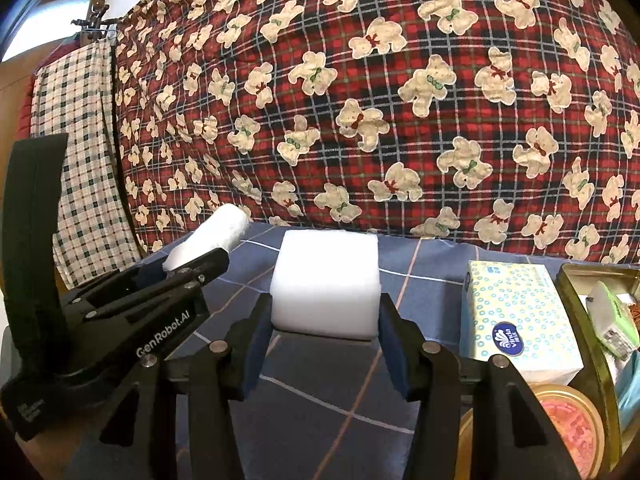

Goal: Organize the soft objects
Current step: 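Lift and carry the bandage roll and white sponge over the gold tray with both tools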

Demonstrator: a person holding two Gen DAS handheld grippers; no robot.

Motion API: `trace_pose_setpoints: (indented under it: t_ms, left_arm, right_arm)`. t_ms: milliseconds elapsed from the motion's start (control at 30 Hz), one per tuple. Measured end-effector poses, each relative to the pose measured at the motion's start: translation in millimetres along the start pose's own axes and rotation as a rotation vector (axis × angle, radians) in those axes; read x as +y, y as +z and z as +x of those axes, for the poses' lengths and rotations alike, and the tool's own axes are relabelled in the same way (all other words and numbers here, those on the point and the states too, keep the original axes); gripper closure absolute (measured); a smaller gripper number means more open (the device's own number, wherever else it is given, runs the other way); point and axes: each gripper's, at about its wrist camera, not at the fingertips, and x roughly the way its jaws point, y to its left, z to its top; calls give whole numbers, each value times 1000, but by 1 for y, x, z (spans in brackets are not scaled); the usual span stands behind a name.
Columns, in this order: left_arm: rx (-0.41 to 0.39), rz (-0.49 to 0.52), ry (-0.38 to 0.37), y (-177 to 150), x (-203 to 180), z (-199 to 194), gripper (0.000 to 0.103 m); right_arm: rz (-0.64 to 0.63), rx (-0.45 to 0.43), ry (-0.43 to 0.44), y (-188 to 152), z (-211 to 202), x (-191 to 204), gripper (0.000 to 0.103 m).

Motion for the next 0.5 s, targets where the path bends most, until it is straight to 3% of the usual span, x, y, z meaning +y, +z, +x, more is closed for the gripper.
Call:
trace_pose_setpoints:
  t_ms: [500]
  left_arm:
    - [-99, -6, -21, 7, -3, -21, 71]
  right_arm:
    - [-25, -82, -28, 6, -21, 1, 50]
